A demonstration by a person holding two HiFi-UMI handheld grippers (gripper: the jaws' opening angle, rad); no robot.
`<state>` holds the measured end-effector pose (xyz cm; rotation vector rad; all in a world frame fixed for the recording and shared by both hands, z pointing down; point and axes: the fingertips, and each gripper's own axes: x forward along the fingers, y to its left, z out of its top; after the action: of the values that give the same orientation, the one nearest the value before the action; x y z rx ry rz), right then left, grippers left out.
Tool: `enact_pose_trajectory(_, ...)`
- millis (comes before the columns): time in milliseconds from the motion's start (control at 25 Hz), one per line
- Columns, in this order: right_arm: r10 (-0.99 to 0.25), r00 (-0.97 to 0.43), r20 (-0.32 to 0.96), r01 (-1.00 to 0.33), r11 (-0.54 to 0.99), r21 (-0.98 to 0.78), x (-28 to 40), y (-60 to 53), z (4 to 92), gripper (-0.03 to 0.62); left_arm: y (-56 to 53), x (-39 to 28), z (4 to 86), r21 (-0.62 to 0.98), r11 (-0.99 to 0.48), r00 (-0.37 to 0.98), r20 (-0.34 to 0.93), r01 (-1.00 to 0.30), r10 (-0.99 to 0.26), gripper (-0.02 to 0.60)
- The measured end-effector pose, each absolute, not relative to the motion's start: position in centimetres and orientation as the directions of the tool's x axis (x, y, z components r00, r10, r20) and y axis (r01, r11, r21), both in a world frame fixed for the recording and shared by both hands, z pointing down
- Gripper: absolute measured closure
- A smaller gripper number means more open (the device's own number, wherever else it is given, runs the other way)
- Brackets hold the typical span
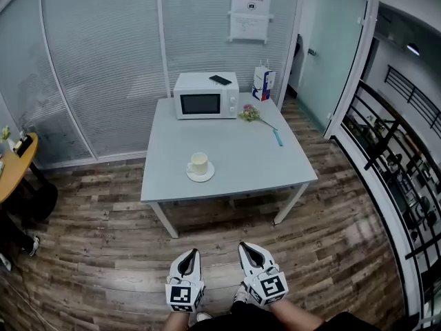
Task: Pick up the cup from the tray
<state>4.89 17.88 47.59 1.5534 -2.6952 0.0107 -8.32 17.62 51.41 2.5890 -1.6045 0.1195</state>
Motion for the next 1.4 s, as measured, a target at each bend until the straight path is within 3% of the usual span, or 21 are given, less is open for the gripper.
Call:
enact_pose_trajectory(680,-0.78,-0.625,0.033,-0.779,0.622,-0.075,12.5,7.6,47.4,0.589,8.0,-1.5,50.4,0.012,-0.342,0.341,0.135,-0.939,-0.93,0.577)
enact_pose_trajectory(1400,-0.791,-0.61,0.045,-0.792,0.61,-0.022,7.6,-6.2,47.5,0.589,-6.5,-4.7,51.4,0.048,-0.367,0.37,0.132,-0.929,-0.92,0.577)
